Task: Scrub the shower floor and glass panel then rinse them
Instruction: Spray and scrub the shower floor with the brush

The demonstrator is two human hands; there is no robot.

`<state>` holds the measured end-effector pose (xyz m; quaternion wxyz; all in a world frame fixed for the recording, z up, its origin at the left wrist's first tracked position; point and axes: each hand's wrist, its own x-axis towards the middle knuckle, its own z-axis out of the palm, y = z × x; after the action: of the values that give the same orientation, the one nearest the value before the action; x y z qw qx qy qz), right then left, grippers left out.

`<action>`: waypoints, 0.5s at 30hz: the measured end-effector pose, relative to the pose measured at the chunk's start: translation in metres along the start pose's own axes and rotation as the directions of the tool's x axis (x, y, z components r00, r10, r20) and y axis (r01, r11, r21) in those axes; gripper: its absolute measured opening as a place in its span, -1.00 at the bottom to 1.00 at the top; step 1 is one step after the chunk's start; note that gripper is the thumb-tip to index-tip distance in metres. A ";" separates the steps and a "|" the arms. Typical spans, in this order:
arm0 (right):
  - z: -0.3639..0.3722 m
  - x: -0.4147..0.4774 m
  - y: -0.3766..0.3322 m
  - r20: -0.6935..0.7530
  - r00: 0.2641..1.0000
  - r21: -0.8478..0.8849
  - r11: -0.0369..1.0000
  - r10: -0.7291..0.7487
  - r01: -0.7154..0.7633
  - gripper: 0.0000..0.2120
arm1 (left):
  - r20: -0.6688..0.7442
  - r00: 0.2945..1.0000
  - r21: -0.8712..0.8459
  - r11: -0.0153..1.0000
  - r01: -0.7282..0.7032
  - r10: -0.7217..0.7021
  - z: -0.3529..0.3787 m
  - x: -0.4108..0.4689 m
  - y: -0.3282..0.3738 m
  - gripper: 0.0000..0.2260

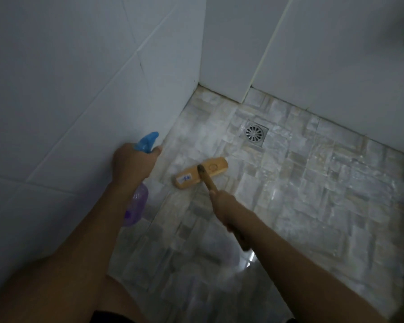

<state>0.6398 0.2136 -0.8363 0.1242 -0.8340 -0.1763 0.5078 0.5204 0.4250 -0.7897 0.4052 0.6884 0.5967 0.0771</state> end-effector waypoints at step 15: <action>-0.081 0.122 -0.114 -0.105 0.994 0.150 0.989 0.020 -0.004 -0.73 | -0.032 0.999 -0.068 0.997 -0.031 0.028 0.001 -0.002 0.006 -0.49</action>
<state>0.7440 0.3662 -0.8537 0.1923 -0.8492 -0.1259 0.4754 0.5247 0.4228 -0.7855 0.4180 0.6815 0.5897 0.1142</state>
